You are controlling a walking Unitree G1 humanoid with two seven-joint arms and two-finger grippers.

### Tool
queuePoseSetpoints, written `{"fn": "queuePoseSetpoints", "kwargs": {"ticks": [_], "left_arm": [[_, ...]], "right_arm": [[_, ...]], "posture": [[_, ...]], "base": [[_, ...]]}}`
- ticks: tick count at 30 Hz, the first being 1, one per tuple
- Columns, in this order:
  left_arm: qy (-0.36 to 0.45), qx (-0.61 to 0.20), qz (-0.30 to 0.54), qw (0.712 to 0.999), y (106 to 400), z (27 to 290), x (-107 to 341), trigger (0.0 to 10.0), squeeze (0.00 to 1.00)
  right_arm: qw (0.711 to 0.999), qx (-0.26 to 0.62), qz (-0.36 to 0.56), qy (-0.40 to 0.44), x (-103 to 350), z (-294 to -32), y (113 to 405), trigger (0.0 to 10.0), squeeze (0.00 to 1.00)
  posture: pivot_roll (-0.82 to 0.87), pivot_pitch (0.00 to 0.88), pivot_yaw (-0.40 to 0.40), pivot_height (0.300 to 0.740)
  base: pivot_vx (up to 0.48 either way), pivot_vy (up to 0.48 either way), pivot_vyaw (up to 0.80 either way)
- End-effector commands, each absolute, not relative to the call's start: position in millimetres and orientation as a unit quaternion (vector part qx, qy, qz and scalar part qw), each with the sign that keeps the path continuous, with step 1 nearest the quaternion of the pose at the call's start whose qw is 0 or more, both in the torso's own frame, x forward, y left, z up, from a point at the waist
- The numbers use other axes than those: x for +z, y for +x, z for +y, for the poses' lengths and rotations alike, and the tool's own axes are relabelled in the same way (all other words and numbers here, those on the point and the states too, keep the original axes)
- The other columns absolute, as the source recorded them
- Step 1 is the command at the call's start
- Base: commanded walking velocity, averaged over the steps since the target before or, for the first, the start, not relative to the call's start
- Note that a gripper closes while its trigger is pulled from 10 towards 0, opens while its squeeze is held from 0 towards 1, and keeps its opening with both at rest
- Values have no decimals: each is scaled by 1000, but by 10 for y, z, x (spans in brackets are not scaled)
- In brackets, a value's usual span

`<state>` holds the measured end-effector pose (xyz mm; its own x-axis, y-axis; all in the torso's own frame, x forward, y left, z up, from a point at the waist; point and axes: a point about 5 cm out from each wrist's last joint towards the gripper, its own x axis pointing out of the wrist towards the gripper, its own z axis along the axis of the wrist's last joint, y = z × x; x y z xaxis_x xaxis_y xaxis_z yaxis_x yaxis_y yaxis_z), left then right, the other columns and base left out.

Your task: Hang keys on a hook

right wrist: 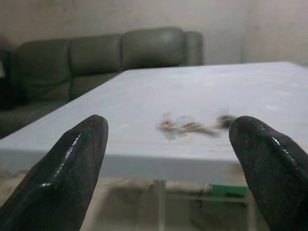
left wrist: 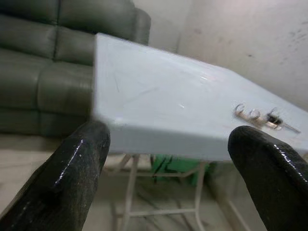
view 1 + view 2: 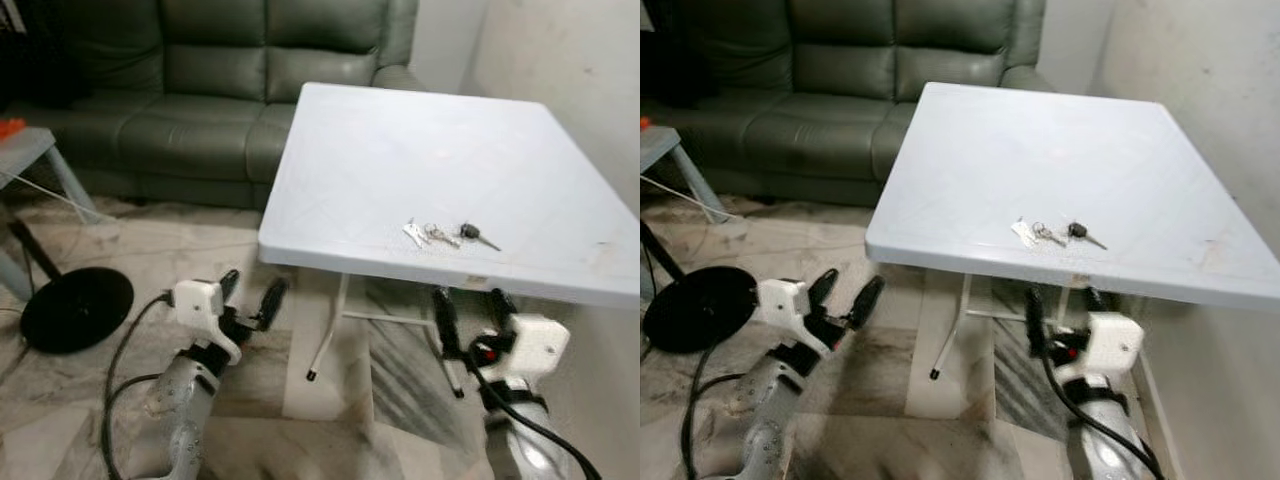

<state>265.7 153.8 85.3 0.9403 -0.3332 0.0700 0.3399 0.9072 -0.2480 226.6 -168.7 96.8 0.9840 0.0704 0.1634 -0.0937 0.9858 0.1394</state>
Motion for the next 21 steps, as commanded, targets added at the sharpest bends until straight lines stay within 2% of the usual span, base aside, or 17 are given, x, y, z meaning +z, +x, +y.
{"fn": "queuePoseSetpoints", "kwargs": {"ticks": [1,21], "left_arm": [[-135,-189,-15,972,2677,1414,879,10000,0],[-136,-192,-17,972,2694,1396,889,10000,0]], "right_arm": [[995,28,-74,62,956,-1785,2253,10000,0],[995,29,-76,62,960,-1781,2265,10000,0]], "posture": [[-27,0,-39,740],[-27,0,-40,740]], "base": [[300,0,0],[315,0,0]]}}
